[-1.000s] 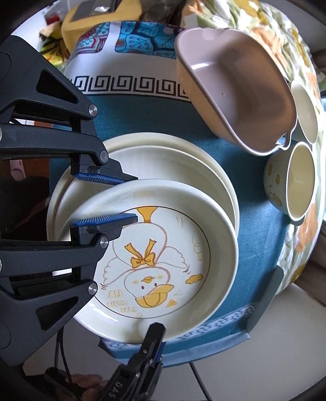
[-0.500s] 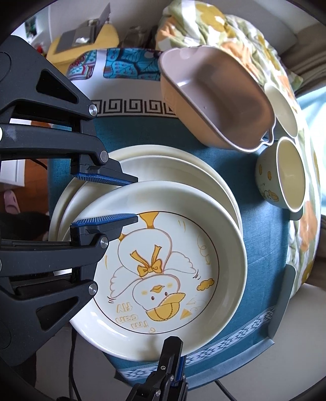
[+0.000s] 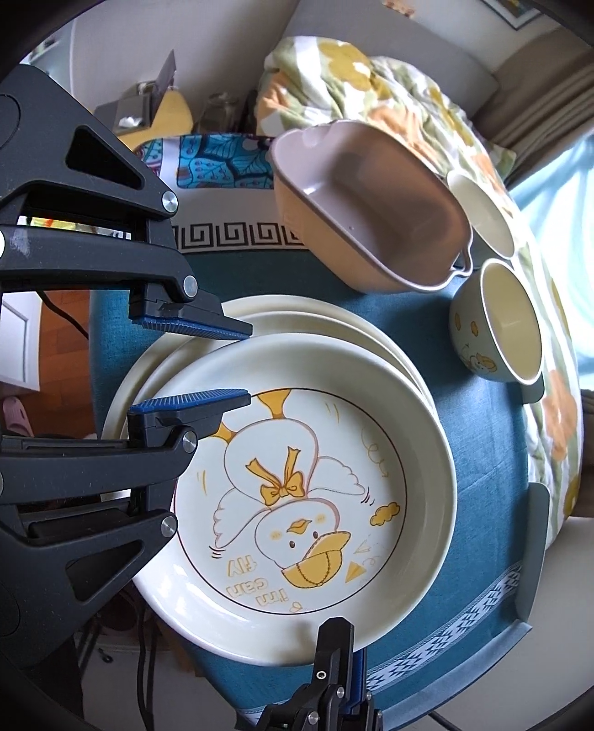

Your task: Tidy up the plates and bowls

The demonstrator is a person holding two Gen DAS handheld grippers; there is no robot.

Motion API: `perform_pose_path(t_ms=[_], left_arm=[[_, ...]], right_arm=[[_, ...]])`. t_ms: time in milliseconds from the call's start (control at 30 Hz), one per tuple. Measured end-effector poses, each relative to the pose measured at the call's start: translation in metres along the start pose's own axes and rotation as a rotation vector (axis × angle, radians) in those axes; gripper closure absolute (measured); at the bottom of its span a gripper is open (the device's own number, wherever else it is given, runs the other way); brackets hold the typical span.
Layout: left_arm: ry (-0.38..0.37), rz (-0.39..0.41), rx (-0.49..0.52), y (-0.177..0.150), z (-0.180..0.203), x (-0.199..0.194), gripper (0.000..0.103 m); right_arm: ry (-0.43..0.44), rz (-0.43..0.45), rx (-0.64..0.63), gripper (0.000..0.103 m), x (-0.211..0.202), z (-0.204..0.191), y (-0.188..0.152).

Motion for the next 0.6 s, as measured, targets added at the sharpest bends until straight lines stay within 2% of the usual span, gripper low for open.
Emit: perform_pose_path(t_ms=[200,600], left_arm=[[0.042,0.003,0.008,-0.0016,0.0004,-0.0025,0.084],[0.038,-0.002,0.002,-0.0011,-0.0007,-0.0018,0.084]], right_arm=[[-0.008,-0.005,-0.005,0.089,0.0043,-0.0027,-0.0013],[-0.017,0.001,-0.021,0.089,0.0055,-0.0041,0.0004]])
Point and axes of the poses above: each gripper's, at about its wrist camera, not at the fingertips, and x roughly the way its jaws point, z to its right, y to its top, the point moved 1 cm from there along x, roughly the way its jaws point, and after that the axes turned 5 degrees about -y, right-handed, at the moved point
